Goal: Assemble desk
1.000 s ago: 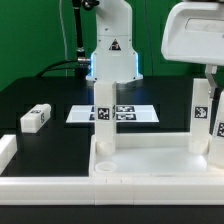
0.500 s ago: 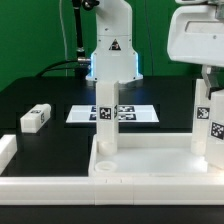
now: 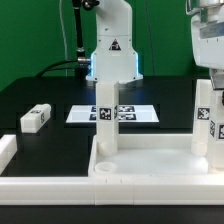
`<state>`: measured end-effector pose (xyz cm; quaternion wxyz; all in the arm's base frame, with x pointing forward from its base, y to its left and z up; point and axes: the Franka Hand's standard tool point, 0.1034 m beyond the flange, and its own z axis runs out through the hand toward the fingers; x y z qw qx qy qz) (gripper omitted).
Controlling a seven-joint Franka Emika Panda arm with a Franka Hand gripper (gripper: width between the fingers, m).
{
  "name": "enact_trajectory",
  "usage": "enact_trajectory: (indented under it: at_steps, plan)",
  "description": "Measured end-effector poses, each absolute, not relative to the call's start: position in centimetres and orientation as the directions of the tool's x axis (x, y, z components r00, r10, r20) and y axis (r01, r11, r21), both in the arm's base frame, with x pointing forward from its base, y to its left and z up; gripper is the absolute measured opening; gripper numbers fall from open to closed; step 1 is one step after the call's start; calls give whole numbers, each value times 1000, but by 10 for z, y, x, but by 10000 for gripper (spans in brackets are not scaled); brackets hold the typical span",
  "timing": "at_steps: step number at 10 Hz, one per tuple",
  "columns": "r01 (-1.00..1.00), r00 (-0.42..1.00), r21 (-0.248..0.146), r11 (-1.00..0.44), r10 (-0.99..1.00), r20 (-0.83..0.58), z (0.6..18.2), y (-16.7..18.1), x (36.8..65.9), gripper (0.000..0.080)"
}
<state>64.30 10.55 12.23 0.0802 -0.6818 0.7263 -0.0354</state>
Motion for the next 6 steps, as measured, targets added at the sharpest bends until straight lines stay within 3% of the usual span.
enact_trajectory:
  at_steps: [2, 3, 4, 5, 6]
  plan:
    - [-979, -117, -156, 128, -990, -80, 122, 105, 643, 294]
    - [-982, -94, -157, 105, -993, -75, 121, 105, 643, 408]
    - [-986, 10, -165, -1, -998, -55, 122, 104, 643, 408]
    - [-968, 171, -192, -164, -985, -22, 125, 100, 647, 584]
    - [-918, 319, -238, -318, -947, 39, 126, 95, 653, 638]
